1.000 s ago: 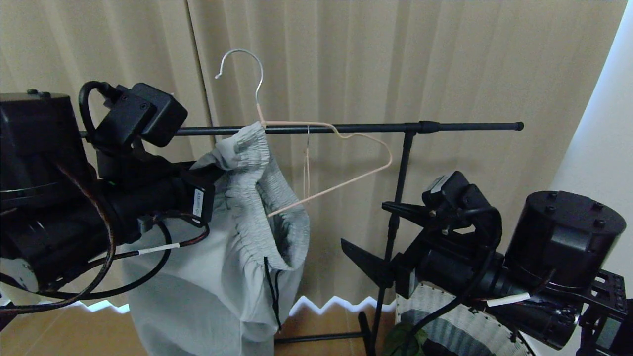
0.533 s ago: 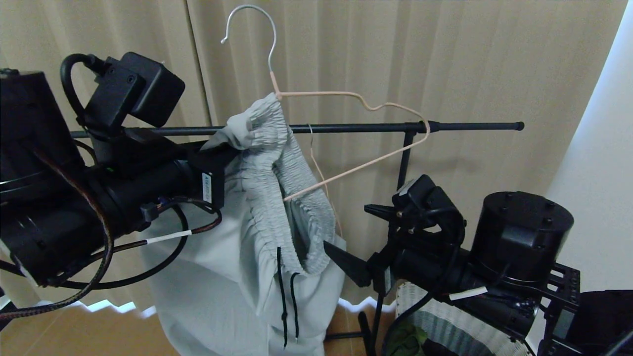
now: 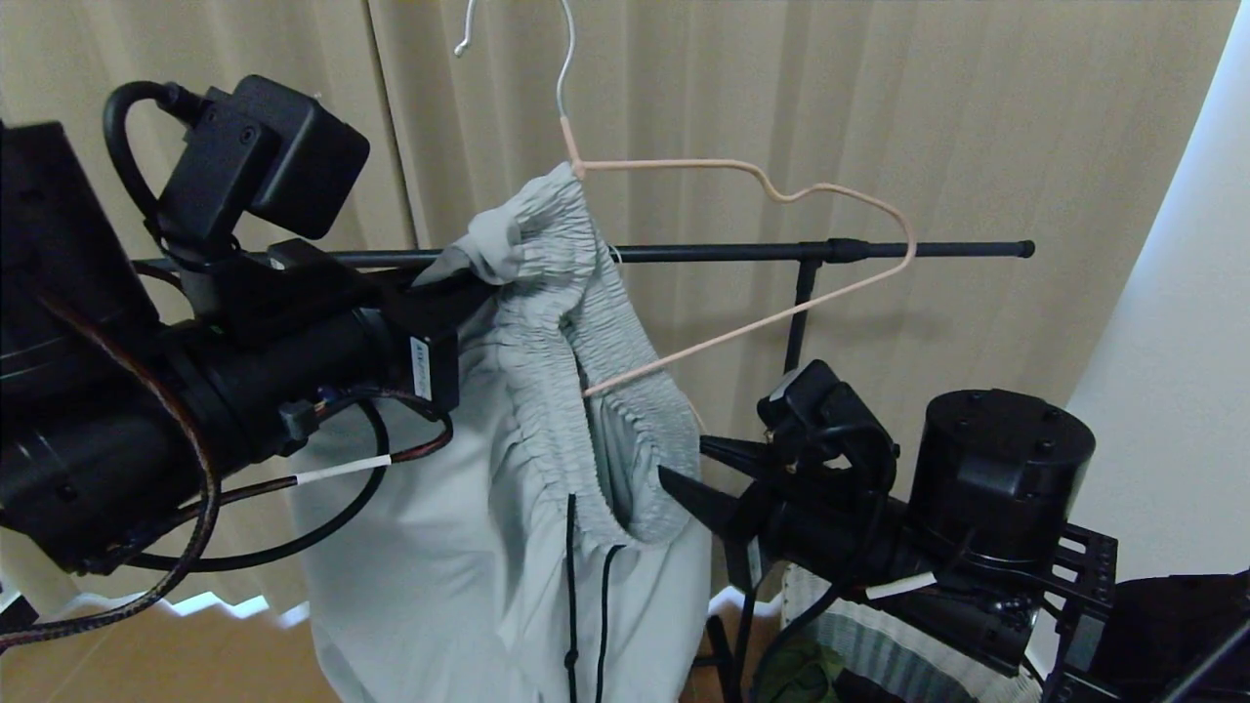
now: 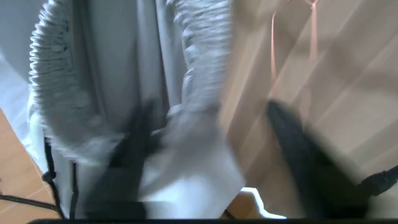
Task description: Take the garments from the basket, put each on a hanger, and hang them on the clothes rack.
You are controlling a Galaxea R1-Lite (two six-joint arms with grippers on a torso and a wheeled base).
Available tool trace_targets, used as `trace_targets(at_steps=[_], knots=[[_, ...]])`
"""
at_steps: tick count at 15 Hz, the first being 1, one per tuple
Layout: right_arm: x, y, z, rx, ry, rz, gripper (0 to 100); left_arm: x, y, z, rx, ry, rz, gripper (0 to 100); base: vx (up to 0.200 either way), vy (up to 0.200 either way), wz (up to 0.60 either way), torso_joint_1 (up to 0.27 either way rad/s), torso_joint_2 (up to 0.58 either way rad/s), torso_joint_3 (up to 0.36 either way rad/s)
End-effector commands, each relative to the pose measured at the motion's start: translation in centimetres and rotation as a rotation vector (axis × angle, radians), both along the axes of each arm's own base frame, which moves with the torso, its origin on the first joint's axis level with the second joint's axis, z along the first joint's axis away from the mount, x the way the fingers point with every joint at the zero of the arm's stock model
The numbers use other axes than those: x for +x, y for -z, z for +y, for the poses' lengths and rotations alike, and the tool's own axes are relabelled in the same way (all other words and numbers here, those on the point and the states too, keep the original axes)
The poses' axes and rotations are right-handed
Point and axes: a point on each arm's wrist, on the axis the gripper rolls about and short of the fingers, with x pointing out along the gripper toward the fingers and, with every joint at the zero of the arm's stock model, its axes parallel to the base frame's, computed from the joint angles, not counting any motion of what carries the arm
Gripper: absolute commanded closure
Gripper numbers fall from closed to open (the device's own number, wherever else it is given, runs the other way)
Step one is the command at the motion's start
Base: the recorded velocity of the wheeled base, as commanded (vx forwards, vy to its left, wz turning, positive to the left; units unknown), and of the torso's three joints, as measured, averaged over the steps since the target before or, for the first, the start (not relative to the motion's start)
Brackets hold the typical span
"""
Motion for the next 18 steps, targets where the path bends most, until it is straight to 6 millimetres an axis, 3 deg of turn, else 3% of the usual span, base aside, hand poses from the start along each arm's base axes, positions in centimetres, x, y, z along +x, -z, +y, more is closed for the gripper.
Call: trace_targets(at_steps=[1, 3, 7, 11, 18], knots=[[0.0, 0.1, -0.1, -0.004, 0.006, 0.003, 100, 0.0, 0.0, 0.0, 0.001, 0.001, 0.0, 100, 0.0, 0.0, 0.0, 0.0, 0.0, 0.0], [0.1, 0.0, -0.4, -0.005, 0.031, -0.001, 100, -0.1, 0.1, 0.1, 0.002, -0.001, 0.001, 100, 0.0, 0.0, 0.0, 0.0, 0.0, 0.0], [3.1, -0.6, -4.5, 0.003, 0.219, -0.021, 100, -0.9, 1.2, 1.0, 0.058, -0.016, 0.009, 100, 0.0, 0.0, 0.0, 0.0, 0.0, 0.0], [4.5, -1.4, -6.8, 0.018, 0.311, -0.044, 100, -1.4, 2.5, 2.6, 0.181, -0.057, -0.014, 100, 0.0, 0.0, 0.0, 0.0, 0.0, 0.0], [5.7, -1.8, -8.8, 0.024, 0.389, -0.058, 100, -1.7, 4.2, 5.0, 0.384, -0.133, -0.043, 100, 0.0, 0.0, 0.0, 0.0, 0.0, 0.0]])
